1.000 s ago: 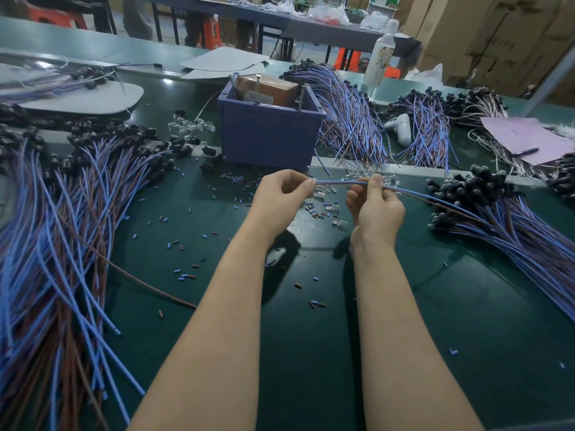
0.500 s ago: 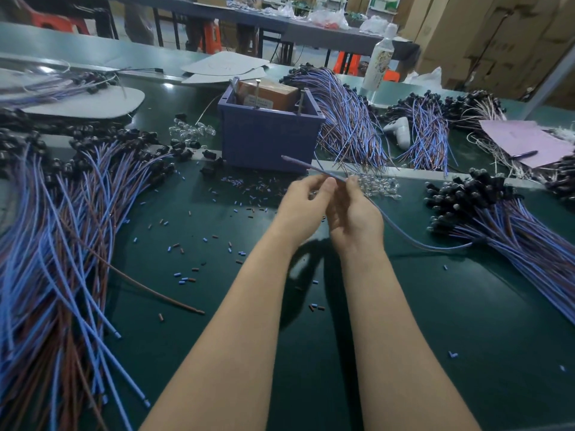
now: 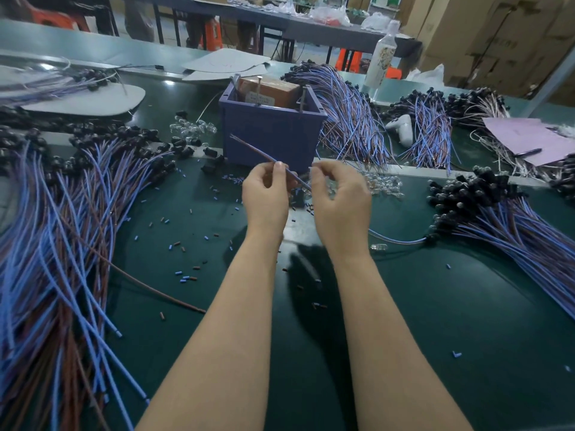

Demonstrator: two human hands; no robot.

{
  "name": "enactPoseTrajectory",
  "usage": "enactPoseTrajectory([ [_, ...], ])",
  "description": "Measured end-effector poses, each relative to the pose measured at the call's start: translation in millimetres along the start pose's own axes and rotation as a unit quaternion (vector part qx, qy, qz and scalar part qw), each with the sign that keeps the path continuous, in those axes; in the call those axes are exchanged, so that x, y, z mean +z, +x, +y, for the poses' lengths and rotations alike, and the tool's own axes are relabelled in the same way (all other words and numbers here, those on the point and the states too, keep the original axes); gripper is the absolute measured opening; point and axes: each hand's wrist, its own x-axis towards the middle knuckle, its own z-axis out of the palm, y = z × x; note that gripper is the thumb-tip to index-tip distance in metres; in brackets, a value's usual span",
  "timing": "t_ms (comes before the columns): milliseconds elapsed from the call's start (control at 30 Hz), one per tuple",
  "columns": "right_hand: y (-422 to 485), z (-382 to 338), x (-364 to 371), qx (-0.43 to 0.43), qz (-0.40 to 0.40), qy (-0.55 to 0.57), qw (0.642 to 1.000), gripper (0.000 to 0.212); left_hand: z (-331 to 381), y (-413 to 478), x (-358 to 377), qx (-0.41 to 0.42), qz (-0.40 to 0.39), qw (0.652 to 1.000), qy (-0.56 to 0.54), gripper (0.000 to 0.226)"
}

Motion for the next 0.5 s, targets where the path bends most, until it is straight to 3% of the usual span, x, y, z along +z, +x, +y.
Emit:
enactPoseTrajectory([
  [67,-2,7,4,0.031,-0.090,-0.034,0.995,0.019,-1,1,-1,0.002,0.000,1.000,-0.003,0.016],
  [133,-4,9,7,0.061,-0.117,-0.026,0.991,0.019,-3,1,0,0.000,-0.011,1.000,0.001,0.014],
  [300,-3,8,7,0.101,-0.064,0.017,0.993,0.018,-10,-3,7,0.002,-0.091,0.992,0.085,0.014],
  [400,-3,8,9,0.117,-0.054,0.050,0.990,0.016,-10,-4,7,0.006,-0.094,0.994,0.063,0.011],
  [500,0,9,12,0.155,0.011,0.097,0.983,0.013,-8,-4,6,0.005,-0.072,0.997,0.034,0.013],
])
